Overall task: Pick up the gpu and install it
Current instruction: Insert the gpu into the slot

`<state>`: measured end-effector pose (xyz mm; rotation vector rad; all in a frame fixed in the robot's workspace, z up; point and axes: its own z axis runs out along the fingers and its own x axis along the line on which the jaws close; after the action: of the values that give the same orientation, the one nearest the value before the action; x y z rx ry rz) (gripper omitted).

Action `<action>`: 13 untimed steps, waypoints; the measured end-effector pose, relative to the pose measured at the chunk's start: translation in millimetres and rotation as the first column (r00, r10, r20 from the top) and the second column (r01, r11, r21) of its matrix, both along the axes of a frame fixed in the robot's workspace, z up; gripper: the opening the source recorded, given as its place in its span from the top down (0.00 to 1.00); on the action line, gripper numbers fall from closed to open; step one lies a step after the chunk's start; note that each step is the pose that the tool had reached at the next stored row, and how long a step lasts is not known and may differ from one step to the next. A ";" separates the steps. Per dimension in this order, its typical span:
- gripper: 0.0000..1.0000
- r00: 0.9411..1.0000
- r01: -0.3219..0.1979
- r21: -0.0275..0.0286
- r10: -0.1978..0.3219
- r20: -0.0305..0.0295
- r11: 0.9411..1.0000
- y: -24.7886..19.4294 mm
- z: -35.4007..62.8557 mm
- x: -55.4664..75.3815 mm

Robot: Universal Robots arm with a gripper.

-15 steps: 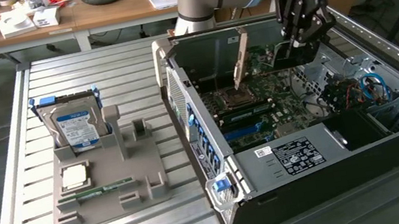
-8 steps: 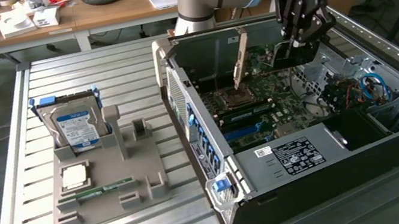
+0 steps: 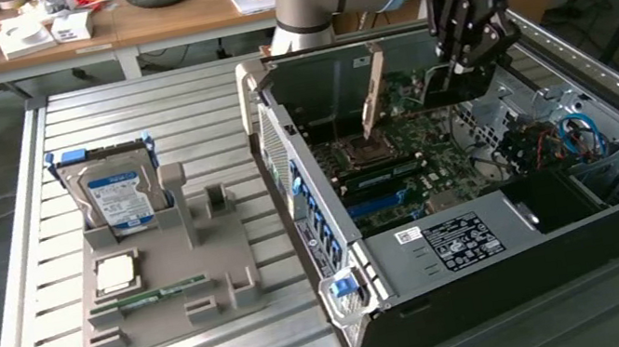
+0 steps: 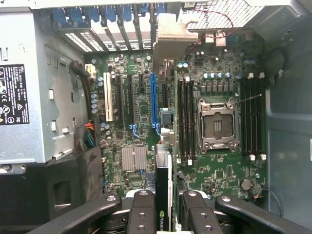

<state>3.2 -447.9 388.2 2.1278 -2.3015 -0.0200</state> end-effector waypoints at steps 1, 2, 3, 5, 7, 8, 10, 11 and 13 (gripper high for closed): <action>0.74 1.000 0.000 0.000 0.000 0.000 1.000 0.0 -0.6 0.0; 0.74 1.000 0.000 0.000 0.000 0.000 1.000 0.0 -1.5 0.0; 0.74 1.000 0.000 0.000 0.000 0.000 1.000 0.0 -2.3 0.0; 0.74 1.000 0.000 0.000 0.000 0.000 1.000 0.0 -4.4 0.0; 0.74 1.000 0.000 0.000 0.000 0.000 1.000 0.0 -6.4 0.0; 0.74 1.000 0.000 0.000 0.000 0.000 1.000 0.0 -7.6 0.0; 0.74 1.000 0.000 0.000 0.000 0.000 1.000 0.0 -10.2 0.0; 0.74 1.000 0.000 0.000 0.000 0.000 1.000 0.0 -11.4 0.0; 0.74 1.000 0.000 0.000 0.000 0.000 1.000 0.0 -12.7 0.0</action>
<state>3.2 -447.9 375.5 2.1276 -2.3014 -0.0199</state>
